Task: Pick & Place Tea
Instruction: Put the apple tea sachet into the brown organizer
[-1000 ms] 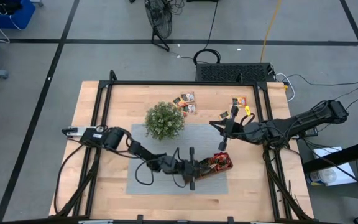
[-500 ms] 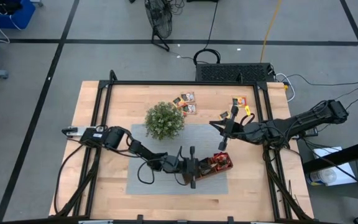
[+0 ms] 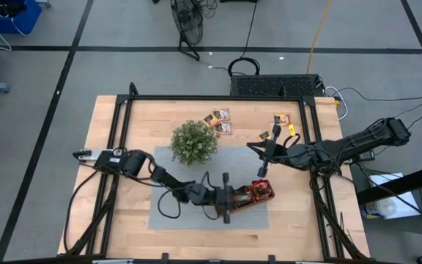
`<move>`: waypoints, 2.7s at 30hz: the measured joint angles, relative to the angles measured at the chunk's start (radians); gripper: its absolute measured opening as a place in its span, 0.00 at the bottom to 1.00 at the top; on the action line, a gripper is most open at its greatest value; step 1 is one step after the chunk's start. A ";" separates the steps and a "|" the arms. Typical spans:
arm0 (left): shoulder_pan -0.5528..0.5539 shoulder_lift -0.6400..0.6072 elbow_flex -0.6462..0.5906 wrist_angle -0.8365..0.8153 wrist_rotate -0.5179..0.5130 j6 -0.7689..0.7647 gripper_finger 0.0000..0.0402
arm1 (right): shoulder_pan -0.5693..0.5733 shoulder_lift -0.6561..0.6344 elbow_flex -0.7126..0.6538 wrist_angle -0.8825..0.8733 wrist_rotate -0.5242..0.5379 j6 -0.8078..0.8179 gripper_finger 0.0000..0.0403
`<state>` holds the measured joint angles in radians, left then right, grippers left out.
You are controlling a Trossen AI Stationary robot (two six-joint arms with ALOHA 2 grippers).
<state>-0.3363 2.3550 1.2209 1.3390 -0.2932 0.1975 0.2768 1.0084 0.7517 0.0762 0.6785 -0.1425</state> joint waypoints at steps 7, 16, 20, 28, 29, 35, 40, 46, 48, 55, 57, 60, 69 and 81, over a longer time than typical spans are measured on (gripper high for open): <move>-0.046 -0.041 -0.001 0.113 -0.009 0.135 0.22 | 0.000 0.000 0.000 -0.004 0.000 0.000 0.00; -0.161 -0.483 -0.001 -0.597 -0.319 0.224 0.22 | 0.000 0.000 0.000 -0.069 0.000 0.018 0.00; -0.211 -0.705 0.000 -0.961 -0.480 0.135 0.22 | 0.000 0.000 0.000 -0.104 -0.002 0.058 0.00; -0.246 -0.996 0.000 -1.438 -0.552 -0.187 0.22 | 0.000 0.000 0.000 -0.144 -0.004 0.136 0.00; -0.248 -1.015 0.000 -1.512 -0.549 -0.234 0.22 | 0.000 0.000 0.000 -0.157 -0.009 0.147 0.00; -0.232 -1.043 -0.001 -1.728 -0.575 -0.403 0.22 | 0.000 0.000 -0.045 -0.160 -0.142 0.211 0.00; -0.173 -1.046 -0.035 -1.686 -0.553 -0.338 0.22 | 0.000 0.000 -0.150 -0.001 -0.184 0.162 0.00; -0.021 -1.143 -0.267 -1.401 -0.362 -0.246 0.22 | 0.000 0.000 -0.303 0.331 -0.183 -0.002 0.00; 0.029 -1.199 -0.372 -1.325 -0.295 -0.229 0.22 | 0.000 0.000 -0.343 0.422 -0.183 -0.049 0.00; 0.113 -1.424 -0.625 -1.104 -0.218 -0.210 0.22 | -0.002 0.000 -0.450 0.642 -0.175 -0.163 0.00; 0.118 -1.475 -0.672 -1.066 -0.187 -0.199 0.22 | -0.002 -0.001 -0.470 0.676 -0.175 -0.168 0.00; 0.128 -1.535 -0.737 -1.045 -0.174 -0.205 0.22 | -0.002 -0.001 -0.489 0.703 -0.175 -0.169 0.00; 0.163 -1.612 -0.823 -1.032 -0.160 -0.255 0.22 | -0.002 -0.001 -0.500 0.706 -0.174 -0.147 0.00; 0.231 -1.644 -0.822 -1.118 0.114 -0.259 0.22 | -0.002 0.000 -0.500 0.696 -0.177 0.020 0.00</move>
<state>-0.1058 0.7109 0.3985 0.2210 -0.1792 -0.0613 0.2749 1.0080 0.2516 0.7720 0.5011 -0.1228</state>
